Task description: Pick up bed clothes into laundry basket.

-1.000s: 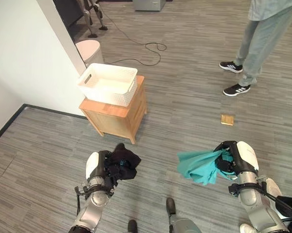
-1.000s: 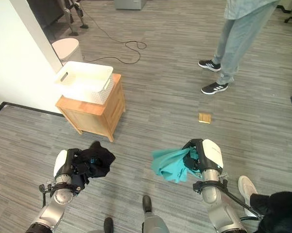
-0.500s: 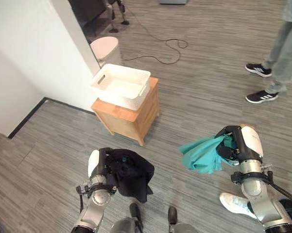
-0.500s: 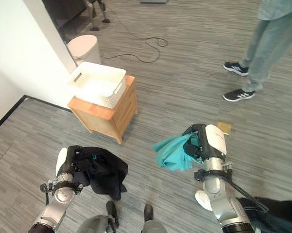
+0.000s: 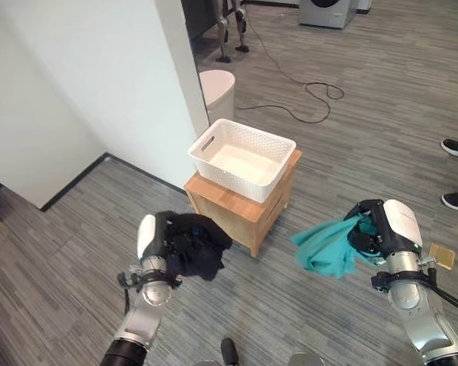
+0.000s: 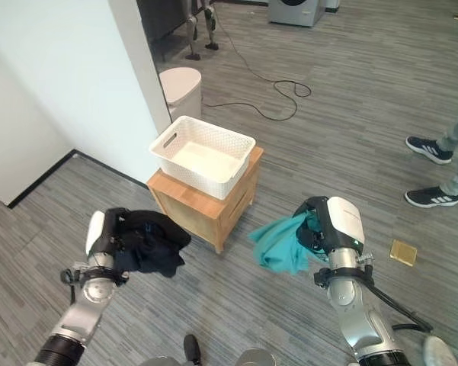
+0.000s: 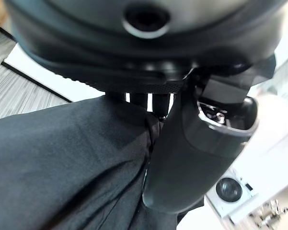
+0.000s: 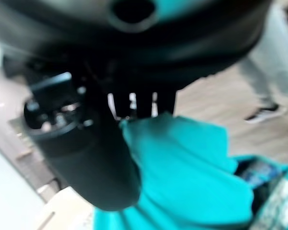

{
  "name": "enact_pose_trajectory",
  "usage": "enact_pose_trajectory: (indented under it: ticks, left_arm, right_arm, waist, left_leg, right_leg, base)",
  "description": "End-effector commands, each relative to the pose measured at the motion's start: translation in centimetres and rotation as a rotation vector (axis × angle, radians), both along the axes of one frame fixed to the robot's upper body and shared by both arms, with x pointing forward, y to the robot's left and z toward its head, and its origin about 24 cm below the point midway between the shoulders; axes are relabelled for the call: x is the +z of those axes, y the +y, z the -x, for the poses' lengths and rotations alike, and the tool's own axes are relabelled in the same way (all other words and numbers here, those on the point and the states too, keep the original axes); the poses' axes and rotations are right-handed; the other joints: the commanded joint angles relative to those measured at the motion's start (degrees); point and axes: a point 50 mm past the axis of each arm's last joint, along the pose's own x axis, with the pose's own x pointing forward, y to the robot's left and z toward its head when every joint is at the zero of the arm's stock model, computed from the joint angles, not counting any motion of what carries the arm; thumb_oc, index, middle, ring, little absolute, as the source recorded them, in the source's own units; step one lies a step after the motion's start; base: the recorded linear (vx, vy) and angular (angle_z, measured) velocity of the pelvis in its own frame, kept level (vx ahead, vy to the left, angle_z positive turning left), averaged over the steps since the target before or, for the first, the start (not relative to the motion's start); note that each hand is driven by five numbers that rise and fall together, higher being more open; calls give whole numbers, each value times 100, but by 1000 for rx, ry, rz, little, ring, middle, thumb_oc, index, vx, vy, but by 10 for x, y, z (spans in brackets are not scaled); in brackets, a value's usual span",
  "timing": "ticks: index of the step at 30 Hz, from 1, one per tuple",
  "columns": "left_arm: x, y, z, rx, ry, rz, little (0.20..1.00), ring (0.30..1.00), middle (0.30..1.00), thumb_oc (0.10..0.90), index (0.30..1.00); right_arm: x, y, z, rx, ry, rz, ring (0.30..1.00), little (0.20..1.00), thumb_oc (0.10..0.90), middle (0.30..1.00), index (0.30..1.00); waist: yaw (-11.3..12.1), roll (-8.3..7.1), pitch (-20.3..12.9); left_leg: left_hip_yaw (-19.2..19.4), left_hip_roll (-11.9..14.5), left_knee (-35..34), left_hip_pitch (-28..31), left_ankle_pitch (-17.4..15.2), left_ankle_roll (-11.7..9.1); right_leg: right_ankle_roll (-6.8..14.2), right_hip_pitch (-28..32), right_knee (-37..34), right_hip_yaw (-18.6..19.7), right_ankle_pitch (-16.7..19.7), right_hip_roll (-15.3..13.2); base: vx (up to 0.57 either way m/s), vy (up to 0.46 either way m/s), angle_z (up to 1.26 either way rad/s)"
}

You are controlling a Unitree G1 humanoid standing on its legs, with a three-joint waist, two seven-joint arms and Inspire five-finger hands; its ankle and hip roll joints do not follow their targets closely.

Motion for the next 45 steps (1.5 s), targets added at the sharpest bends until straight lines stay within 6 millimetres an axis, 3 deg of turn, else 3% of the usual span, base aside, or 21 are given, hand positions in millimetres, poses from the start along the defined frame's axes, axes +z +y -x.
enact_pose_trajectory:
  ticks: [1,3,4,5,7,8,9,10,12,16,17,19,21,23,24,25,27,28,31,36,45]
  left_arm:
    - [88,5,-18,-56,-425,-40,300,300,300,400,300]
    - [103,4,-22,-66,-489,-46,300,300,300,400,300]
    - [112,4,-23,-73,-528,-42,300,300,300,400,300]
    - [113,4,-23,-73,-532,-37,300,300,300,400,300]
    - [122,5,-22,-95,-572,-33,300,300,300,400,300]
    - [125,6,-20,-105,-586,-41,300,300,300,400,300]
    - [126,7,-19,-101,-588,-36,300,300,300,400,300]
    - [126,9,-13,-111,-594,-38,300,300,300,400,300]
    - [123,12,-8,-101,-589,-33,300,300,300,400,300]
    - [110,22,4,-87,-543,8,300,300,300,400,300]
    - [109,23,5,-78,-544,16,300,300,300,400,300]
    - [109,26,8,-73,-545,28,300,300,300,400,300]
    - [108,26,11,-76,-544,42,300,300,300,400,300]
    - [107,25,13,-85,-547,88,300,300,300,400,300]
    - [106,26,15,-90,-546,115,300,300,300,400,300]
    - [104,28,19,-87,-541,124,300,300,300,400,300]
    - [102,27,28,-131,-522,136,300,300,300,400,300]
    - [102,27,29,-136,-517,131,300,300,300,400,300]
    - [102,26,42,-194,-522,217,300,300,300,400,300]
    - [93,22,49,-258,-463,270,300,300,300,400,300]
    - [80,14,44,-313,-402,331,300,300,300,400,300]
  right_arm:
    - [116,-6,-20,9,-485,155,300,300,400,300,300]
    - [152,-12,-17,-6,-609,208,300,300,400,300,300]
    - [184,-20,-10,-33,-709,261,300,300,400,300,300]
    - [186,-21,-11,-33,-713,263,300,300,400,300,300]
    - [233,-18,-3,-18,-830,369,300,300,400,300,300]
    - [246,-16,0,-9,-846,417,300,300,400,300,300]
    - [248,-15,-2,-4,-848,419,300,300,400,300,300]
    - [267,-6,-1,27,-865,472,300,300,400,300,300]
    - [276,0,-6,45,-863,495,300,300,400,300,300]
    - [308,13,-21,39,-797,644,300,300,400,300,300]
    - [311,18,-24,49,-799,650,300,300,400,300,300]
    - [317,11,-29,-8,-758,698,300,300,400,300,300]
    - [323,7,-32,-45,-742,722,300,300,400,300,300]
    - [327,-6,-33,-117,-718,723,300,300,400,300,300]
    - [326,-18,-33,-165,-681,735,300,300,400,300,300]
    - [317,-28,-37,-193,-640,734,300,300,400,300,300]
    - [304,-53,-38,-275,-546,738,300,300,400,300,300]
    - [301,-54,-37,-276,-541,733,300,300,400,300,300]
    - [284,-67,-38,-306,-532,666,300,300,400,300,300]
    - [273,-68,-45,-322,-561,609,300,300,400,300,300]
    - [296,-77,-41,-424,-664,581,300,300,400,300,300]
  waist:
    - [-17,-450,-476]
    - [-92,-515,-475]
    - [-117,-613,-502]
    - [-139,-577,-486]
    - [-77,-692,-525]
    - [-26,-720,-557]
    - [-77,-699,-546]
    - [125,-823,-640]
    - [116,-829,-681]
    - [399,-958,-796]
    - [339,-908,-794]
    - [433,-922,-738]
    - [485,-930,-650]
    - [574,-995,-473]
    - [621,-989,-422]
    - [691,-845,-402]
    - [619,-637,-500]
    - [623,-660,-522]
    - [580,-508,-478]
    - [717,-447,-290]
    - [889,-373,-91]
  left_leg:
    - [180,352,5,176,-637,-914]
    - [-42,319,5,240,-742,-941]
    - [-236,290,5,284,-796,-968]
    - [-267,301,5,283,-806,-969]
    - [-505,352,5,347,-858,-1028]
    - [-540,362,5,343,-853,-1031]
    - [-567,356,5,348,-852,-1030]
    - [-573,369,5,385,-820,-1065]
    - [-583,380,5,426,-813,-1097]
    - [-643,562,5,422,-696,-1275]
    - [-655,567,5,433,-704,-1282]
    - [-759,609,109,363,-512,-1311]
    - [-889,564,472,219,-617,-1316]
    - [-998,476,1061,-215,-609,-1369]
    - [-1110,402,1009,-493,-526,-1355]
    - [-1251,440,584,-600,-293,-1389]
    - [-1235,538,5,-401,-180,-1395]
    - [-1248,550,5,-404,-186,-1400]
    - [-1142,556,5,-460,-166,-1421]
    - [-1019,565,5,-582,-192,-1422]
    - [-1067,518,5,-1157,-71,-1451]
  right_leg:
    - [-35,494,-1898,417,1317,448]
    - [-41,505,-2550,771,1466,711]
    - [-15,448,-2907,1013,1624,911]
    - [-15,494,-2978,978,1658,915]
    - [23,445,-3272,952,1860,1034]
    - [-6,519,-3359,869,1830,1004]
    - [-6,556,-3399,838,1839,992]
    - [-38,696,-3439,683,1873,926]
    - [-63,800,-3459,685,1866,924]
    - [-144,1018,-3504,448,1727,1009]
    - [-148,1036,-3504,434,1712,1013]
    - [-234,1072,-3504,371,1696,1056]
    - [-278,1172,-3504,317,1611,1036]
    - [-335,1297,-3504,214,1560,947]
    - [-331,1312,-3504,184,1533,962]
    - [-321,1323,-3504,196,1450,1035]
    - [-333,1315,-3504,167,1287,1126]
    - [-339,1316,-3504,155,1288,1140]
    - [-373,1199,-3504,116,1299,1079]
    - [-285,892,-3504,66,1391,1033]
    - [-234,297,-3504,20,1479,1061]
  base:
    - [194,-104,59]
    - [204,-137,77]
    - [166,-126,110]
    - [149,-137,106]
    - [118,-172,59]
    - [78,-122,41]
    - [67,-111,48]
    - [72,-101,45]
    - [80,-132,30]
    - [64,-143,14]
    - [17,-120,23]
    - [8,-116,22]
    - [48,-85,20]
    - [23,-74,38]
    - [102,-47,43]
    - [140,-24,52]
    - [128,18,45]
    - [67,52,48]
    - [32,95,10]
    - [-10,17,-17]
    - [-57,0,3]
